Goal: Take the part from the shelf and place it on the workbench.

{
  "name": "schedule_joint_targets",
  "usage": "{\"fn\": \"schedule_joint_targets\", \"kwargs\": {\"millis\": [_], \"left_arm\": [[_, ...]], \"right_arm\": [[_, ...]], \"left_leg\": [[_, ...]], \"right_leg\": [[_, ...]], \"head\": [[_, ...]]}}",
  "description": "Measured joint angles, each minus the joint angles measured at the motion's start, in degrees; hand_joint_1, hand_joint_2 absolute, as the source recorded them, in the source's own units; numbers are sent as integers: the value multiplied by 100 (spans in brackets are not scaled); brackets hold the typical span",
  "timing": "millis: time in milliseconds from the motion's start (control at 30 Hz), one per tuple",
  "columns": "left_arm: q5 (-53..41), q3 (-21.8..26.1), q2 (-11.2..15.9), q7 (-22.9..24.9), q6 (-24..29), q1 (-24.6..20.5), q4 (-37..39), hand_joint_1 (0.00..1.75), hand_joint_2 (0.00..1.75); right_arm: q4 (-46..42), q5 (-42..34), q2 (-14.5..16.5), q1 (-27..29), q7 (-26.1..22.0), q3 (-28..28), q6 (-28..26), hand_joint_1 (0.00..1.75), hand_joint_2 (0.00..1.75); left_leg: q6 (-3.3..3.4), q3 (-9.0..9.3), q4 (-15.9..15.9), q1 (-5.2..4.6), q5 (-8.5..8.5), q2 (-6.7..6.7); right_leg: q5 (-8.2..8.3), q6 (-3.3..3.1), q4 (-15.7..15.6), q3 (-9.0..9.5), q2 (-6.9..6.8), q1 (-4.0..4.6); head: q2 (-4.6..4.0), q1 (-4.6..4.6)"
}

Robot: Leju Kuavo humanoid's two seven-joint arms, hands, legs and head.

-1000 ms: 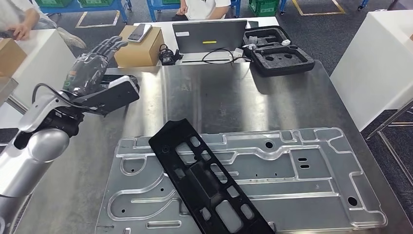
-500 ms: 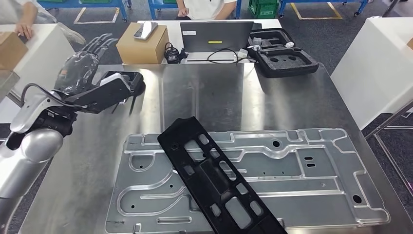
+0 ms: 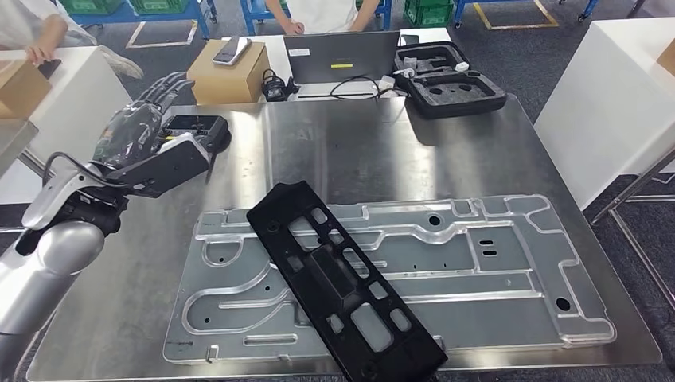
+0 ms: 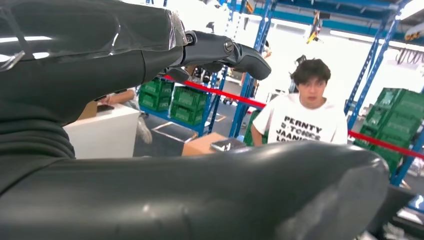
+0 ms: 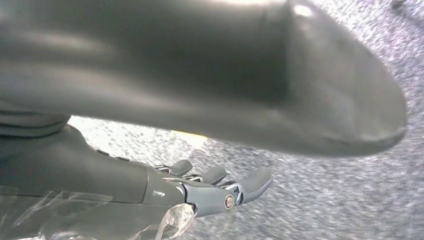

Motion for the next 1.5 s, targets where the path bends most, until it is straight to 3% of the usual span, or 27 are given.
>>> {"fn": "schedule_joint_targets", "kwargs": {"millis": [100,167,200,267,333,367,433,467,533,600,633,700,767,833,867,933,967,1033,1100,1133,1167,1233,1300,1367,1400,1467,1500], "left_arm": [[11,33,32,5,7,55,0,0,0],[7,45,47,61,-26,73,-10,0,0],[7,55,55,105,-56,56,-26,0,0],[18,83,73,186,-114,-25,-81,0,0],[29,108,86,221,-143,-103,-147,0,0],[32,118,97,228,-148,-126,-172,0,0],[33,129,116,234,-149,-130,-194,0,0],[33,129,122,236,-147,-130,-202,0,0],[32,129,124,240,-129,-118,-224,0,0],[30,129,125,244,-107,-94,-238,0,0],[30,129,126,245,-99,-76,-240,0,0],[30,129,129,253,-75,-40,-250,0,0],[32,138,141,265,-46,-19,-269,0,0],[41,167,157,270,-15,-22,-292,0,0],[46,177,160,270,-3,-26,-301,0,0],[69,178,161,264,11,-27,-306,0,0],[79,172,160,260,16,-23,-306,0,0],[96,167,161,255,29,-16,-306,0,0],[106,166,161,261,48,-4,-306,0,0],[110,165,161,271,60,12,-306,0,0],[113,165,163,287,70,31,-306,0,0],[112,170,173,319,83,64,-307,0,0],[109,190,190,334,85,77,-320,0,0],[101,211,205,349,85,87,-350,0,0],[96,217,211,368,85,92,-361,0,44],[92,217,217,420,81,104,-369,0,131],[92,219,219,442,79,107,-378,0,175]], "right_arm": [[2,-49,-3,48,-5,-19,0,0,0],[2,-66,5,57,-18,-21,0,0,0],[2,-71,11,51,-19,-21,0,0,0],[2,-64,27,33,-1,-21,0,0,0],[2,-56,47,28,21,-22,1,0,0],[2,-48,55,31,31,-22,1,0,0],[2,-33,64,50,55,-23,4,0,0],[3,-27,64,58,70,-23,5,0,0],[5,-24,66,80,103,-22,8,0,0],[13,-24,67,115,150,-21,9,0,0],[19,-28,67,134,184,-21,10,0,0],[31,-57,66,165,275,-21,16,0,0],[40,-82,64,185,417,-21,45,0,0],[52,-23,63,201,673,-17,125,0,0],[60,28,61,214,833,-10,173,0,0],[79,119,57,257,1129,11,240,0,0],[90,144,56,283,1236,22,253,0,0],[111,182,49,347,1368,43,252,0,0],[134,204,39,415,1440,71,219,0,0],[147,196,34,450,1462,84,197,0,0],[158,178,28,488,1478,94,176,0,0],[182,123,15,561,1499,112,157,0,0],[204,59,2,628,1552,126,174,0,0],[226,-29,-19,687,1653,128,227,0,0],[239,-76,-34,712,1708,129,261,0,0],[268,-136,-77,750,1810,131,323,0,0],[279,-142,-97,758,1857,132,350,0,0]], "left_leg": [[-58,-420,1230,11,-781,4],[-47,-413,1578,6,-883,3],[-28,-246,1413,1,-779,3],[41,345,573,-28,-520,5],[109,819,-185,-82,-435,8],[134,912,-362,-108,-438,6],[187,884,-421,-115,-352,3],[223,857,-446,-104,-299,5],[300,766,-477,-69,-163,15],[332,640,-473,-77,-52,16],[331,576,-471,-81,1,16],[317,441,-462,-85,104,16],[285,326,-432,-83,183,16],[231,235,-390,-91,247,21],[200,204,-376,-93,281,25],[136,158,-375,-87,354,29],[105,119,-338,-73,324,27],[39,-44,18,-48,-23,24],[-22,-294,802,-24,-595,25],[-42,-384,1180,-17,-780,25],[-53,-396,1414,-13,-846,24],[-51,-105,1233,-10,-649,25],[-22,516,386,-18,-437,25],[38,943,-286,-48,-425,10],[70,1002,-415,-69,-439,2],[151,921,-442,-70,-344,3],[197,868,-451,-62,-281,7]], "right_leg": [[147,-56,2,-197,-15,12],[244,-60,7,-327,-20,27],[292,-56,8,-389,-20,33],[386,-35,8,-488,-20,40],[478,13,-3,-537,-23,45],[525,45,-17,-545,-24,41],[606,119,-55,-556,-25,31],[562,150,-25,-584,-24,27],[160,195,351,-730,-22,22],[-405,232,1139,-945,-22,12],[-553,248,1492,-1009,-23,9],[-496,261,1669,-881,-23,7],[-256,249,1014,-352,-22,6],[-207,204,231,155,-13,26],[-229,173,19,268,-7,40],[-190,89,-50,248,-5,59],[-150,48,-62,215,-14,57],[-42,-39,-77,116,-39,39],[68,-79,-75,-23,-53,35],[125,-82,-73,-99,-55,36],[183,-78,-70,-177,-55,35],[299,-59,-67,-327,-55,33],[406,-19,-63,-446,-51,40],[515,39,-76,-503,-48,51],[569,72,-89,-518,-48,52],[641,139,-106,-557,-38,43],[559,167,-40,-614,-31,42]], "head": [[0,-8],[0,-9],[0,-10],[0,-10],[1,-7],[1,-11],[1,-19],[1,-24],[0,-16],[0,-8],[0,-6],[0,-6],[0,-6],[0,-8],[0,-12],[0,-18],[0,-17],[0,-16],[0,-19],[0,-19],[0,-19],[0,-19],[0,-19],[0,-12],[1,-10],[0,-9],[1,-1]]}}
